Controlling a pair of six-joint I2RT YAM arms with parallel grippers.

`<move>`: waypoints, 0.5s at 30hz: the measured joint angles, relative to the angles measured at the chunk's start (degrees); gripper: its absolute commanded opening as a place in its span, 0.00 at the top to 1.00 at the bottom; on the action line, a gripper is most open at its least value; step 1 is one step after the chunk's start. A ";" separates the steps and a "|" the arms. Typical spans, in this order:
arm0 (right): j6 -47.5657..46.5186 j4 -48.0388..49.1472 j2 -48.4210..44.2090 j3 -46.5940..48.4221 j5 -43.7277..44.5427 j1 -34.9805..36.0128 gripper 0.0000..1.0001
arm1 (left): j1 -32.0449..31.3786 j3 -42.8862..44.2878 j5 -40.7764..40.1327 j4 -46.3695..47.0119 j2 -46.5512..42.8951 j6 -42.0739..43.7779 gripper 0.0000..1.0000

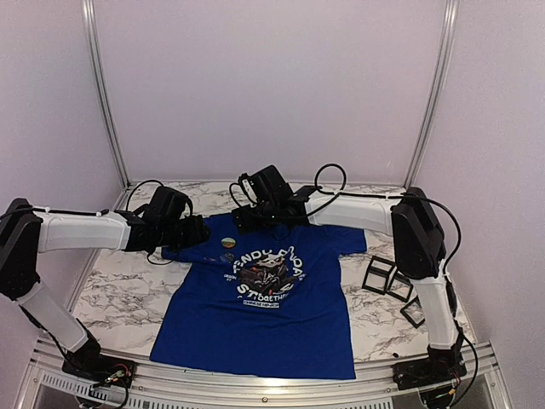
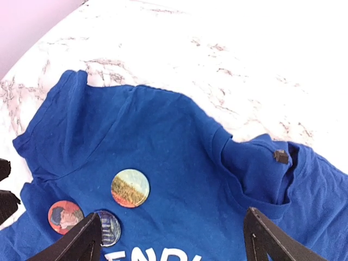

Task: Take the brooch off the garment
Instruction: Adjust the flattened clothing at the center of the board.

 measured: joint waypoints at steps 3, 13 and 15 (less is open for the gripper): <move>-0.02 -0.13 2.62 4.11 -0.46 -0.87 0.15 | 0.00 4.28 0.74 0.17 3.45 0.87 0.51; -0.24 -4.02 13.42 11.65 -1.14 -1.92 0.16 | 0.00 6.75 3.10 0.68 12.26 0.28 0.65; -0.33 -4.72 13.88 11.65 -1.14 -1.92 0.16 | 0.00 4.63 3.45 1.38 12.24 -0.33 0.65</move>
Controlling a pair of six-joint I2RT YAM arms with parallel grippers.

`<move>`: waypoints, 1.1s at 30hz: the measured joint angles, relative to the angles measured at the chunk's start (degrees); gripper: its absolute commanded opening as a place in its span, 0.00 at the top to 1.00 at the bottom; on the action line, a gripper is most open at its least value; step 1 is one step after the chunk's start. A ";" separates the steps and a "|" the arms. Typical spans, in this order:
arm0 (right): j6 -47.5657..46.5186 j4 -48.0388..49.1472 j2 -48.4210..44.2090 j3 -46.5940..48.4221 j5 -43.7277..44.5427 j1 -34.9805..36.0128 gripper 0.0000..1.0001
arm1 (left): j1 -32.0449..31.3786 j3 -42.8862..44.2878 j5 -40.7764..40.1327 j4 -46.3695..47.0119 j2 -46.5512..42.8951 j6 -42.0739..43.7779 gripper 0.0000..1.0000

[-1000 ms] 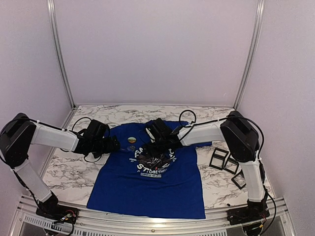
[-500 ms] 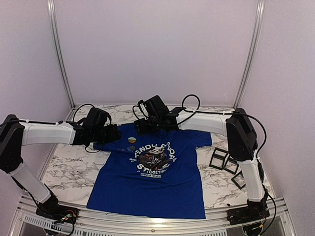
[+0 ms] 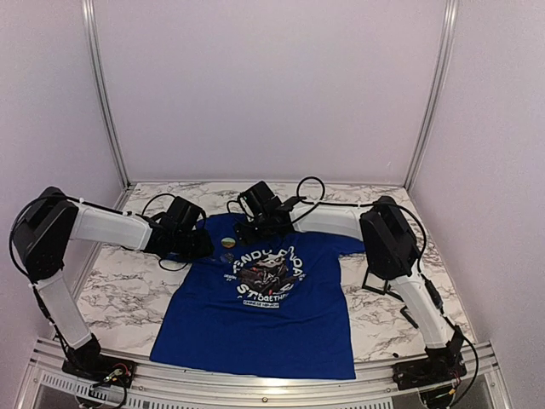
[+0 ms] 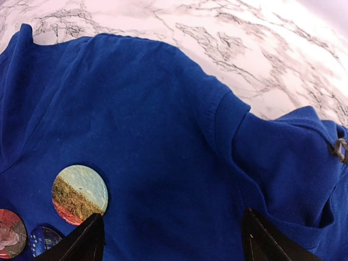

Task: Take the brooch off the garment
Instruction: Adjust the flattened clothing at the center of the board.

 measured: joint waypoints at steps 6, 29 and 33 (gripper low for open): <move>-0.42 -0.83 0.17 0.74 0.24 0.02 0.17 | -0.17 -5.49 1.14 1.62 0.00 -1.95 0.69; -0.35 2.38 1.60 -2.23 -0.09 3.04 0.63 | -2.19 -14.29 1.18 8.00 -5.42 -6.78 0.72; 0.57 3.61 0.22 -4.46 -2.67 3.13 0.86 | -2.19 -14.36 1.18 7.02 -6.03 -6.91 0.72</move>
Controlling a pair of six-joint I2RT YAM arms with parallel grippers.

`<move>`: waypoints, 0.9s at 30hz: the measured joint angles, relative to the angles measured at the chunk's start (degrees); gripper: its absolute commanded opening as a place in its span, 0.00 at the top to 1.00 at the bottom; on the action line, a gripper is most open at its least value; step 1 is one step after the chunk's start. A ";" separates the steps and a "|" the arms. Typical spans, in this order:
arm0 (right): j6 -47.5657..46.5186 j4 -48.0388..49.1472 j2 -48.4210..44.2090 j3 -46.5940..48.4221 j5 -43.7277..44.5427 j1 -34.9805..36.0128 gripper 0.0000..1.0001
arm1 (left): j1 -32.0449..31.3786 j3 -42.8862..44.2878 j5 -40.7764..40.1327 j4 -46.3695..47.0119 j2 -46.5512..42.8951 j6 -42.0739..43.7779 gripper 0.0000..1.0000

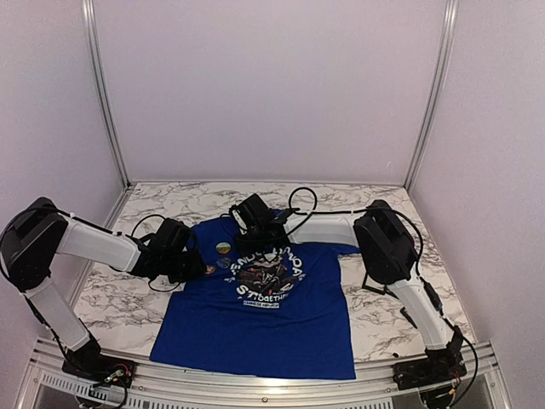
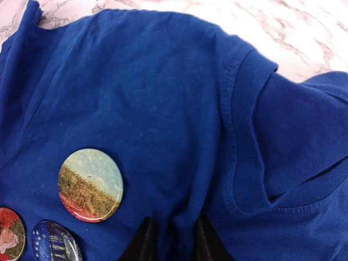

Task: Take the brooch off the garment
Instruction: Pick up the crumpled clothing from the center of the board.

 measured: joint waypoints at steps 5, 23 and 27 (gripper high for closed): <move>1.73 0.26 -1.14 -1.44 -4.92 0.04 1.00 | -0.04 0.00 -0.02 -1.25 -0.61 -0.09 0.69; 6.75 3.52 -13.29 -8.31 -18.86 -0.04 1.00 | -0.04 5.73 -0.39 -6.16 -6.21 1.64 0.60; 7.28 5.14 -14.71 -9.40 -20.96 -0.04 1.00 | -0.04 6.32 -0.02 -5.92 -6.78 1.64 0.58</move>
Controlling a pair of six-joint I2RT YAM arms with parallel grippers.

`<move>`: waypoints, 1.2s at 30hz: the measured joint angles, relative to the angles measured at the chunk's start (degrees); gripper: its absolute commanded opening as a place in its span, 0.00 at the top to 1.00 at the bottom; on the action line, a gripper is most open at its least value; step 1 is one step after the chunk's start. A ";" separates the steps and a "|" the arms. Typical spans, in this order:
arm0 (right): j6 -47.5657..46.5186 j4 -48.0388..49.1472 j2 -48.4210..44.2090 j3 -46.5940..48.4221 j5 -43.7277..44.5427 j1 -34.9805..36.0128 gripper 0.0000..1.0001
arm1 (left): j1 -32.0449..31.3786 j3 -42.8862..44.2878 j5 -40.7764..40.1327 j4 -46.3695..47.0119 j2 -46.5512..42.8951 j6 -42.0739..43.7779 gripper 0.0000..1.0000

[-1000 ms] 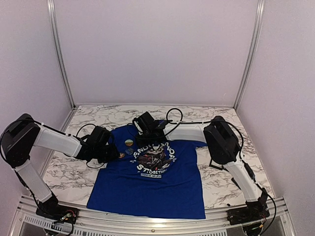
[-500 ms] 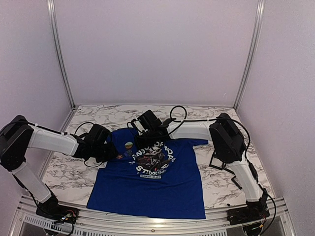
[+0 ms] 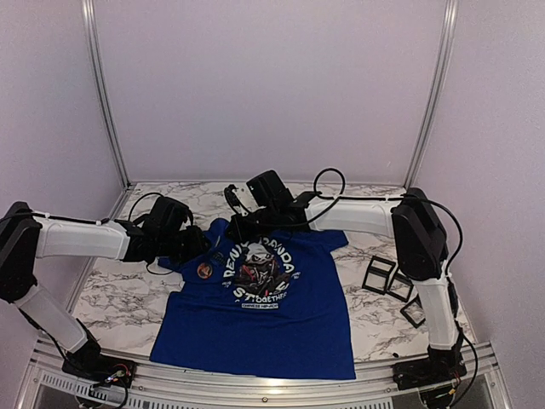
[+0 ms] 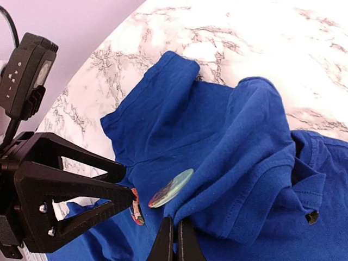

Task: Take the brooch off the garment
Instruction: Pick up the crumpled clothing from the center of the board, then pick up the brooch from the crumpled clothing.

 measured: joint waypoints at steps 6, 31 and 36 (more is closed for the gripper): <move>0.07 1.90 -0.48 -2.86 -3.23 0.04 1.00 | 0.00 -0.02 0.79 0.33 -0.72 -0.22 0.55; 0.81 3.80 -0.61 -3.37 -6.60 0.59 1.00 | 0.00 -0.44 3.08 3.30 -1.36 -0.85 0.61; 1.40 3.78 -0.59 -3.30 -6.60 0.59 1.00 | -0.02 -0.92 3.26 3.26 -0.83 -0.87 0.61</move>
